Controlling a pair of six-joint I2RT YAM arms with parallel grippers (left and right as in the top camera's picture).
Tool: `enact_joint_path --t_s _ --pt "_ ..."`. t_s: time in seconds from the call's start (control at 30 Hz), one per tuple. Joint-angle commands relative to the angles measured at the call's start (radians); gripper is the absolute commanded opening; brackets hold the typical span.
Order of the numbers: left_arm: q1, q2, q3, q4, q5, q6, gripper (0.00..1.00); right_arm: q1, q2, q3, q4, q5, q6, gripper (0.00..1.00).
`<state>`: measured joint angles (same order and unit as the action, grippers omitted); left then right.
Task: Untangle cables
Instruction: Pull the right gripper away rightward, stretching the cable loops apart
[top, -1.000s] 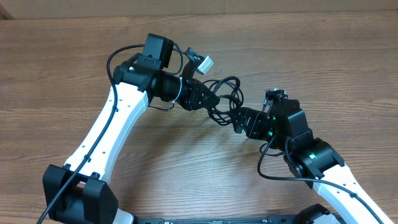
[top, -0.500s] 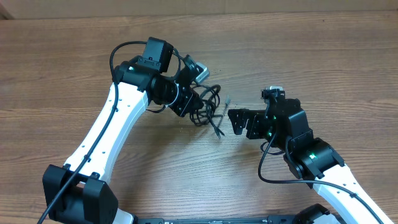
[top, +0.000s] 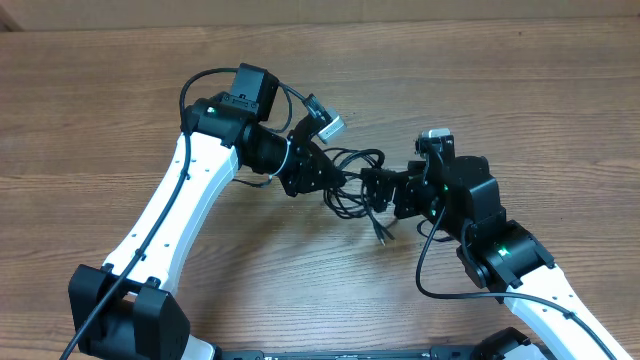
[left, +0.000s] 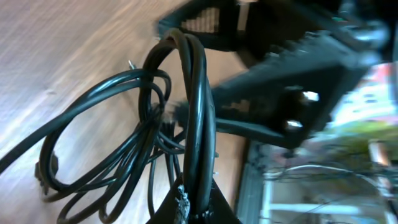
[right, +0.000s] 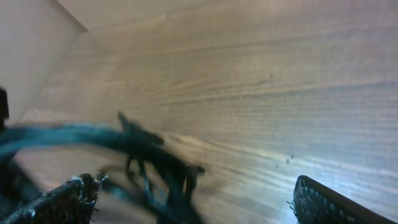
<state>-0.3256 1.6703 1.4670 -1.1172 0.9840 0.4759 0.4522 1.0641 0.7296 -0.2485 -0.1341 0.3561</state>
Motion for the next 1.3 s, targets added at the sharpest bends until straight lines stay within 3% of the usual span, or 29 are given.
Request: enact_joint_path --t_s 0.0,0.17,0.37,0.63,0.8,0.97,1.07,1.27 --pt "-0.019 -0.019 0.029 -0.042 0.14 0.048 0.04 -0.003 0.007 0.011 0.05 0.089 -0.008 1.0" --pt "-0.06 -0.019 0.029 -0.188 0.177 0.197 0.04 -0.003 0.012 0.011 0.132 0.304 -0.005 1.0" --pt "-0.08 -0.019 0.029 -0.388 0.188 0.444 0.04 -0.056 0.025 0.011 0.091 0.68 0.048 1.0" --pt "-0.072 -0.019 0.029 -0.519 0.187 0.602 0.04 -0.305 0.025 0.011 0.032 0.528 0.067 1.0" --pt "-0.072 -0.019 0.029 -0.492 0.184 0.602 0.04 -0.415 0.025 0.011 -0.015 0.323 0.065 1.0" --pt "-0.072 -0.019 0.029 -0.402 0.184 0.572 0.04 -0.42 0.025 0.011 -0.013 0.037 0.0 0.95" --pt "-0.072 -0.019 0.029 -0.323 0.176 0.487 0.04 -0.42 0.025 0.011 -0.014 0.027 -0.008 1.0" --pt "-0.072 -0.019 0.029 -0.153 0.044 0.225 0.08 -0.486 0.048 0.011 -0.024 0.106 0.066 1.0"
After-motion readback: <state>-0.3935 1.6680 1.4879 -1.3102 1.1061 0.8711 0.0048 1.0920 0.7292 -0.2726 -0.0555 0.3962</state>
